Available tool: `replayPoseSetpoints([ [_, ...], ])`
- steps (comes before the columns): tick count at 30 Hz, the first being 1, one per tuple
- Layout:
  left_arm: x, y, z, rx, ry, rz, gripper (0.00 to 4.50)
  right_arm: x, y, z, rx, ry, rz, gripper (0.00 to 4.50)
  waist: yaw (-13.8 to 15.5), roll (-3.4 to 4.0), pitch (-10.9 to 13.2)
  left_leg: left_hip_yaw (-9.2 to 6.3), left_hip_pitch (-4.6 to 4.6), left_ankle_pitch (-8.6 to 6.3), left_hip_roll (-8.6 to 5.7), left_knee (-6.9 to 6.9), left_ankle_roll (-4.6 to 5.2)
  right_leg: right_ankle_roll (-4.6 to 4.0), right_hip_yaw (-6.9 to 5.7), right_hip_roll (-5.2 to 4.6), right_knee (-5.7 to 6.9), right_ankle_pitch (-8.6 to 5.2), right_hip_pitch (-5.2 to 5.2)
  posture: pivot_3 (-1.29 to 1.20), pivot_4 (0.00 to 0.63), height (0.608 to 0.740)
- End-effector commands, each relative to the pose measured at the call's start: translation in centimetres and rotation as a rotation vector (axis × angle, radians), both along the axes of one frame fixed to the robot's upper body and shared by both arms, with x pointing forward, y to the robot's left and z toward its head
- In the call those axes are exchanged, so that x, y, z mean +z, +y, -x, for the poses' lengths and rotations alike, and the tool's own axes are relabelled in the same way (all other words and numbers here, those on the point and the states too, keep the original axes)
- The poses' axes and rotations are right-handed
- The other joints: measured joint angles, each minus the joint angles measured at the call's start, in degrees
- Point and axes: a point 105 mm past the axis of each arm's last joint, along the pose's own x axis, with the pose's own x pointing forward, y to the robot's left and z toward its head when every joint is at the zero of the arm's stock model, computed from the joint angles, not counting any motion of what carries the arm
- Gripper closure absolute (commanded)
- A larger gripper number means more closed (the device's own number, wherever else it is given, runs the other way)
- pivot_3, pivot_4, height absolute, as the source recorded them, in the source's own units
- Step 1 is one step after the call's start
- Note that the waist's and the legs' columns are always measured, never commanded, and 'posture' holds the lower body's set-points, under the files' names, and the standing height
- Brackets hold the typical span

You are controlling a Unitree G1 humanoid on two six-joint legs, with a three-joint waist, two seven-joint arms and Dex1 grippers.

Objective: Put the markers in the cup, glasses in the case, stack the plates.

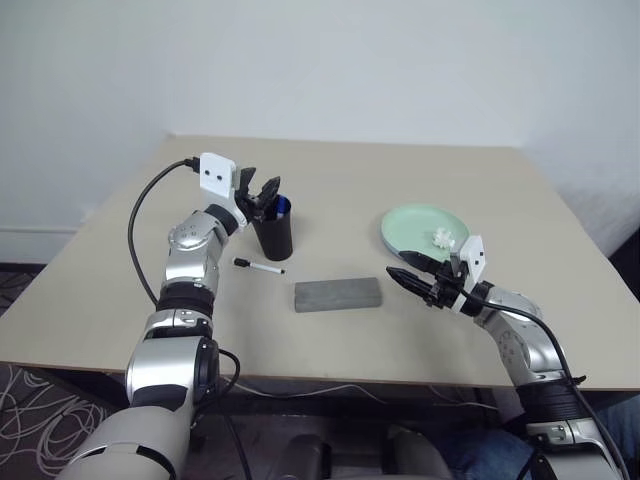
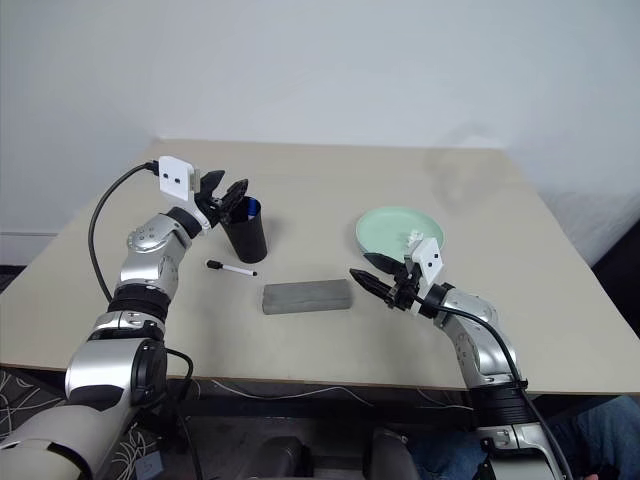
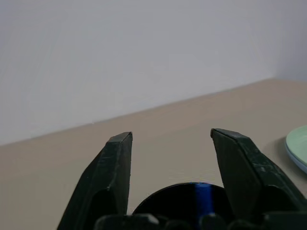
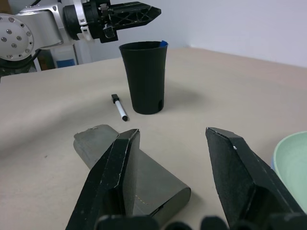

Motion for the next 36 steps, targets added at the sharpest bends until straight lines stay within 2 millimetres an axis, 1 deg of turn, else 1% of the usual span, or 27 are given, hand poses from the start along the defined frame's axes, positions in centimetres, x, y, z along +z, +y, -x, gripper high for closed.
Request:
replayPoseSetpoints([
  [1, 1.8, -0.2, 0.1, -0.015, -0.061, 0.018, 1.79, 1.8, 0.2, 0.0, 0.008, -0.065, -0.021, 2.12, 0.00, 0.00, 0.00, 0.00, 0.00, 0.00, 0.00, 0.00, 0.00, 0.00, 0.00, 0.00, 0.00, 0.00, 0.00, 0.00, 0.000, 0.721],
  [6, 3.3, -0.6, 0.3, -0.079, -0.092, 0.003, 1.79, 1.9, 0.2, 0.0, 0.008, -0.063, -0.021, 2.12, 0.00, 0.00, 0.00, 0.00, -0.02, 0.00, 0.00, 0.00, 0.00, 0.00, 0.00, -0.01, -0.01, 0.00, 0.00, 0.00, 0.000, 0.721],
  [8, 4.8, -0.5, 0.7, -0.150, -0.103, -0.017, 1.79, 1.9, 0.2, 0.0, 0.008, -0.062, -0.020, 2.12, -0.03, 0.00, 0.00, 0.01, -0.01, 0.00, 0.00, 0.00, 0.00, 0.00, 0.00, 0.00, -0.01, 0.00, 0.00, 0.00, 0.000, 0.721],
  [10, 6.5, -0.4, 1.4, -0.262, -0.099, -0.061, 1.79, 1.8, 0.1, -0.1, 0.009, -0.061, -0.017, 2.12, -0.31, -0.02, 0.01, 0.00, -0.02, 0.00, 0.01, 0.00, 0.00, 0.00, 0.00, 0.02, 0.01, 0.00, -0.02, 0.00, 0.000, 0.721],
  [12, 7.5, -0.3, 2.4, -0.371, -0.070, -0.136, 1.79, 1.8, 0.0, -0.1, 0.010, -0.060, -0.015, 2.12, -0.65, -0.05, 0.03, 0.01, -0.06, 0.00, 0.04, 0.00, 0.00, -0.01, -0.01, 0.06, 0.01, -0.01, -0.06, 0.00, 0.000, 0.721],
  [17, 8.6, 0.0, 5.5, -0.643, 0.067, -0.311, 1.79, 1.8, 0.1, -0.2, 0.015, -0.059, -0.015, 2.12, -0.79, -0.03, 0.03, 0.05, -0.02, -0.01, 0.02, -0.06, 0.01, 0.01, 0.01, 0.02, -0.04, -0.02, -0.05, 0.00, 0.000, 0.721],
  [19, 8.0, 0.3, 7.1, -0.756, 0.161, -0.429, 1.79, 1.7, 0.2, -0.3, 0.017, -0.059, -0.016, 2.12, -0.96, -0.03, 0.03, 0.04, -0.02, -0.01, 0.03, -0.06, 0.01, 0.00, 0.01, 0.02, -0.04, -0.03, -0.05, 0.00, 0.000, 0.721],
  [21, 7.1, 1.0, 7.9, -0.798, 0.249, -0.540, 1.79, 1.7, 0.3, -0.4, 0.018, -0.059, -0.017, 2.12, -1.06, -0.02, 0.03, 0.03, -0.02, 0.00, 0.04, -0.06, 0.00, -0.01, 0.01, 0.03, -0.02, -0.04, -0.05, 0.00, 0.000, 0.721],
  [23, 5.8, 1.9, 8.0, -0.787, 0.334, -0.644, 1.79, 1.7, 0.4, -0.4, 0.018, -0.059, -0.019, 2.12, -1.16, -0.03, 0.04, 0.03, -0.01, 0.00, 0.06, -0.05, 0.00, -0.03, 0.01, 0.03, 0.00, -0.05, -0.05, 0.00, 0.000, 0.721],
  [26, 3.2, 3.4, 8.0, -0.769, 0.475, -0.804, 1.79, 1.5, 0.4, -0.5, 0.016, -0.058, -0.021, 2.12, -1.22, -0.02, 0.04, 0.06, -0.01, 0.00, 0.43, -0.05, 0.01, -0.04, 0.03, 0.04, 0.00, -0.05, -0.05, 0.00, 0.000, 0.721],
  [30, 1.2, 4.8, 7.8, -0.753, 0.601, -0.911, 1.79, 1.5, 0.4, -0.6, 0.011, -0.059, -0.022, 2.12, -1.19, -0.04, 0.05, 0.06, -0.08, 0.00, 0.46, -0.05, 0.02, -0.02, 0.03, 0.05, -0.02, -0.05, -0.10, 0.00, 0.000, 0.721],
  [33, -0.5, 5.3, 7.3, -0.726, 0.700, -0.980, 1.24, 1.4, 0.3, -0.6, 0.003, -0.061, -0.023, 2.12, -1.00, -0.07, 0.05, 0.07, -0.12, 0.00, 0.45, -0.04, 0.02, -0.01, 0.02, 0.05, -0.03, -0.05, -0.13, 0.00, 0.000, 0.721],
  [36, -1.9, 5.6, 6.9, -0.697, 0.752, -1.044, 0.27, 1.4, 0.0, -0.6, -0.006, -0.061, -0.019, 2.12, -0.93, -0.07, 0.05, 0.08, -0.13, -0.01, 0.44, -0.04, 0.03, 0.02, 0.02, 0.04, -0.04, -0.06, -0.13, 0.00, 0.000, 0.721],
])
